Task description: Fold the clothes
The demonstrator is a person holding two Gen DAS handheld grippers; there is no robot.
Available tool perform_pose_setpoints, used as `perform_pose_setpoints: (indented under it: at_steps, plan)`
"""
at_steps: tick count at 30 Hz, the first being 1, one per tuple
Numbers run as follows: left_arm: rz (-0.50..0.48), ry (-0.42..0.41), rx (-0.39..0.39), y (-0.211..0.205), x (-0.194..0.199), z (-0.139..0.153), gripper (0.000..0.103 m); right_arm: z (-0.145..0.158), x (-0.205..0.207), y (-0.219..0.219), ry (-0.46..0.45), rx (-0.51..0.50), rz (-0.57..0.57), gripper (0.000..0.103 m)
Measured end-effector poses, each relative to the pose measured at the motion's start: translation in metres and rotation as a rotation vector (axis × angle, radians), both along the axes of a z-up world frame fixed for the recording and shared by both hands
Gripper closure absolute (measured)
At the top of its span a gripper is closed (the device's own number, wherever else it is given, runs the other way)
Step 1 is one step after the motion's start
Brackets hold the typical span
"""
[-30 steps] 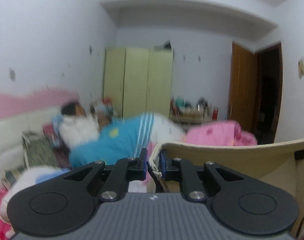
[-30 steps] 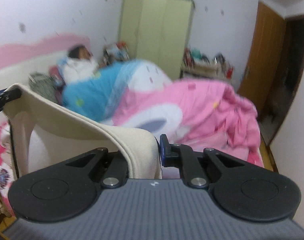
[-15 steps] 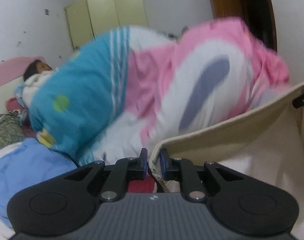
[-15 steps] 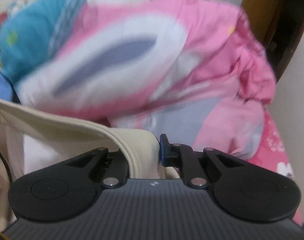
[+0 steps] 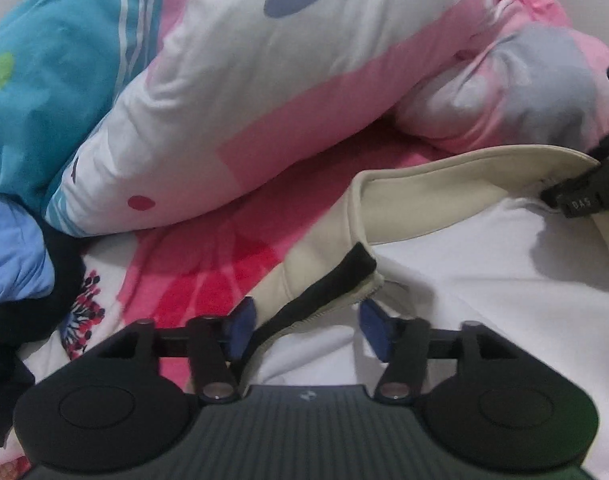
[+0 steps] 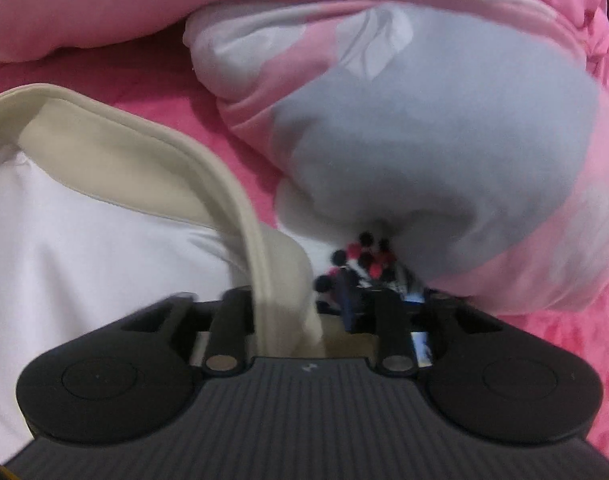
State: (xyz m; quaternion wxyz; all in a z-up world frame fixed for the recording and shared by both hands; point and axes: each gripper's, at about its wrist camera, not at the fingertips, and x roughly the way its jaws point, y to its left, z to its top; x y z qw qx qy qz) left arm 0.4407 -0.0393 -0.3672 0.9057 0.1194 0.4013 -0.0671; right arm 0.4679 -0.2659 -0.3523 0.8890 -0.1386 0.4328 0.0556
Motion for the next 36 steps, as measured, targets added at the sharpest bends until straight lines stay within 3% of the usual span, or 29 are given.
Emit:
perform_pose_setpoints:
  at_steps: [3, 4, 12, 15, 20, 22, 25, 29, 33, 36]
  plan:
    - [0.038, 0.001, -0.084, 0.017, -0.013, 0.019, 0.022, -0.011, 0.002, -0.002, 0.02, 0.002, 0.027, 0.025]
    - [0.057, -0.004, -0.11, 0.023, -0.018, 0.027, 0.019, -0.013, 0.0, -0.002, 0.03, 0.019, 0.034, 0.021]
    - [0.213, 0.013, -0.294, 0.092, -0.089, 0.096, 0.014, 0.008, -0.047, 0.02, 0.175, 0.392, 0.058, 0.018]
    - [0.29, 0.064, -0.293, 0.115, -0.126, 0.112, 0.014, 0.015, -0.065, 0.028, 0.23, 0.532, 0.067, 0.018]
    - [0.378, 0.187, -0.261, 0.134, -0.194, 0.108, 0.014, 0.028, -0.095, 0.041, 0.32, 0.766, 0.081, 0.019]
    - [0.408, 0.244, -0.268, 0.138, -0.218, 0.096, 0.014, 0.019, -0.102, 0.061, 0.4, 0.837, 0.098, 0.022]
    - [0.424, 0.291, -0.209, 0.131, -0.251, 0.079, 0.015, -0.007, -0.107, 0.099, 0.532, 0.901, 0.103, 0.044]
    - [0.374, 0.261, -0.123, 0.113, -0.282, 0.07, 0.019, -0.032, -0.104, 0.136, 0.624, 0.943, 0.077, 0.057]
    - [0.307, 0.24, -0.124, 0.095, -0.297, 0.061, 0.03, -0.044, -0.1, 0.162, 0.673, 0.933, 0.084, 0.067]
    - [0.278, 0.278, -0.134, 0.089, -0.301, 0.045, 0.046, -0.048, -0.104, 0.175, 0.705, 0.899, 0.117, 0.071]
